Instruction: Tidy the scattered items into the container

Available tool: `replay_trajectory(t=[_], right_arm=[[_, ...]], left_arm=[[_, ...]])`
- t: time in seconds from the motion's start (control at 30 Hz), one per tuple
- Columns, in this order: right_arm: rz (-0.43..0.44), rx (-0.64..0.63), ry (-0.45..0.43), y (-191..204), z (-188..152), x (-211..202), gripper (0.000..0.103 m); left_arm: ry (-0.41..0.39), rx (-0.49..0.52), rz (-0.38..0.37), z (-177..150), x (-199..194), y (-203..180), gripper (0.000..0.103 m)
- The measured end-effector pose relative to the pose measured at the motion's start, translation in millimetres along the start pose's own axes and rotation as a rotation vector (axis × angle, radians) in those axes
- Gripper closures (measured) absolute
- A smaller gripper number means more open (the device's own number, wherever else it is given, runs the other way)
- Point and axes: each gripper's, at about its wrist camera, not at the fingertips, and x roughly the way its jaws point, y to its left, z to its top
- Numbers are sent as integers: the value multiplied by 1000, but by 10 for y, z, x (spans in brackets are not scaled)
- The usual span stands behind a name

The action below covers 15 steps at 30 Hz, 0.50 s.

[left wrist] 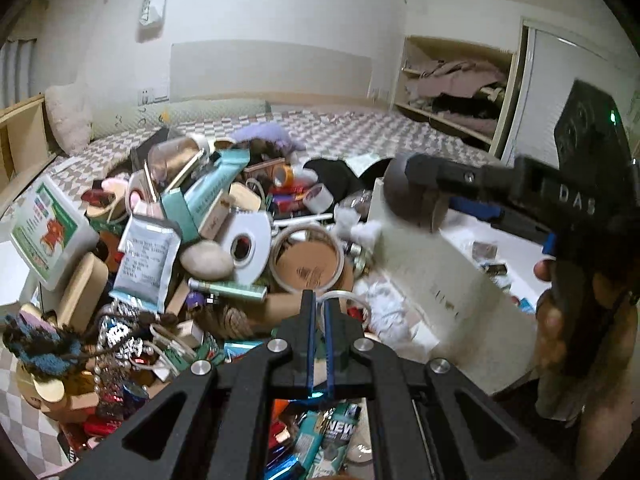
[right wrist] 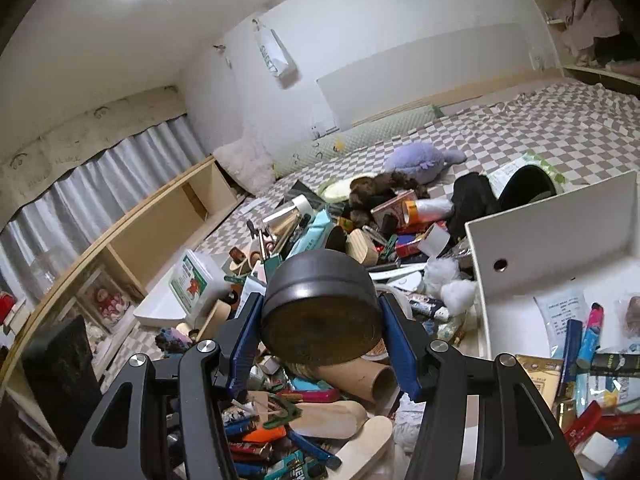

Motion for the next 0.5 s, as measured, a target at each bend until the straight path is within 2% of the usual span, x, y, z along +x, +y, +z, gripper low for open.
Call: replay_trajectory(t=[0.3,0.5], right_arm=[[10,23,-62,-105,98,-230,44],[0,47,12,-166,15,-166,44]], left_arm=[[-43,29,-27,217,-50,-181,98],[-66,9,-22,272,-84,-165,98]])
